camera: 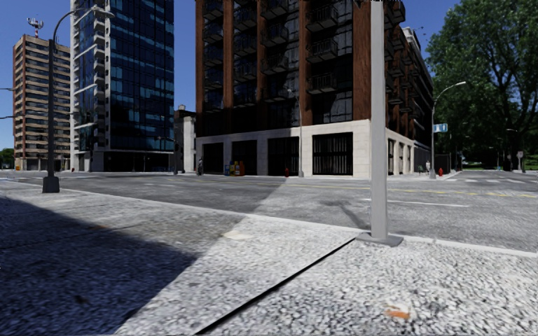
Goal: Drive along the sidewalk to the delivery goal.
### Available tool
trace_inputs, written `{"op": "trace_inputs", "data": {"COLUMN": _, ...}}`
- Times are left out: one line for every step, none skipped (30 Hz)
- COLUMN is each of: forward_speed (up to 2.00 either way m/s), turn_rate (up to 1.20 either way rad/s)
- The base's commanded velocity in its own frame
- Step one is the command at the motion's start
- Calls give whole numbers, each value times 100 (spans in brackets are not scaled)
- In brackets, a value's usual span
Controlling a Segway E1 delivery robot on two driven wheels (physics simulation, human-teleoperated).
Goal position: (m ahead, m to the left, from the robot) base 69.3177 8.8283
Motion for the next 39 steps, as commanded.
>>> {"op": "trace_inputs", "data": {"forward_speed": 200, "turn_rate": 58}}
{"op": "trace_inputs", "data": {"forward_speed": 200, "turn_rate": 58}}
{"op": "trace_inputs", "data": {"forward_speed": 200, "turn_rate": 58}}
{"op": "trace_inputs", "data": {"forward_speed": 200, "turn_rate": 58}}
{"op": "trace_inputs", "data": {"forward_speed": 200, "turn_rate": 58}}
{"op": "trace_inputs", "data": {"forward_speed": 200, "turn_rate": 58}}
{"op": "trace_inputs", "data": {"forward_speed": 200, "turn_rate": 60}}
{"op": "trace_inputs", "data": {"forward_speed": 200, "turn_rate": 60}}
{"op": "trace_inputs", "data": {"forward_speed": 200, "turn_rate": 62}}
{"op": "trace_inputs", "data": {"forward_speed": 200, "turn_rate": 64}}
{"op": "trace_inputs", "data": {"forward_speed": 200, "turn_rate": 66}}
{"op": "trace_inputs", "data": {"forward_speed": 200, "turn_rate": 66}}
{"op": "trace_inputs", "data": {"forward_speed": 200, "turn_rate": 67}}
{"op": "trace_inputs", "data": {"forward_speed": 200, "turn_rate": 67}}
{"op": "trace_inputs", "data": {"forward_speed": 200, "turn_rate": 68}}
{"op": "trace_inputs", "data": {"forward_speed": 200, "turn_rate": 68}}
{"op": "trace_inputs", "data": {"forward_speed": 200, "turn_rate": 68}}
{"op": "trace_inputs", "data": {"forward_speed": 200, "turn_rate": 68}}
{"op": "trace_inputs", "data": {"forward_speed": 200, "turn_rate": 69}}
{"op": "trace_inputs", "data": {"forward_speed": 200, "turn_rate": 69}}
{"op": "trace_inputs", "data": {"forward_speed": 200, "turn_rate": 69}}
{"op": "trace_inputs", "data": {"forward_speed": 200, "turn_rate": 69}}
{"op": "trace_inputs", "data": {"forward_speed": 200, "turn_rate": 69}}
{"op": "trace_inputs", "data": {"forward_speed": 200, "turn_rate": 69}}
{"op": "trace_inputs", "data": {"forward_speed": 200, "turn_rate": 69}}
{"op": "trace_inputs", "data": {"forward_speed": 200, "turn_rate": 69}}
{"op": "trace_inputs", "data": {"forward_speed": 200, "turn_rate": 69}}
{"op": "trace_inputs", "data": {"forward_speed": 200, "turn_rate": 69}}
{"op": "trace_inputs", "data": {"forward_speed": 200, "turn_rate": 69}}
{"op": "trace_inputs", "data": {"forward_speed": 200, "turn_rate": 69}}
{"op": "trace_inputs", "data": {"forward_speed": 200, "turn_rate": 69}}
{"op": "trace_inputs", "data": {"forward_speed": 200, "turn_rate": 69}}
{"op": "trace_inputs", "data": {"forward_speed": 200, "turn_rate": 69}}
{"op": "trace_inputs", "data": {"forward_speed": 200, "turn_rate": 69}}
{"op": "trace_inputs", "data": {"forward_speed": 200, "turn_rate": 69}}
{"op": "trace_inputs", "data": {"forward_speed": 200, "turn_rate": 69}}
{"op": "trace_inputs", "data": {"forward_speed": 200, "turn_rate": 69}}
{"op": "trace_inputs", "data": {"forward_speed": 200, "turn_rate": 69}}
{"op": "trace_inputs", "data": {"forward_speed": 200, "turn_rate": 69}}
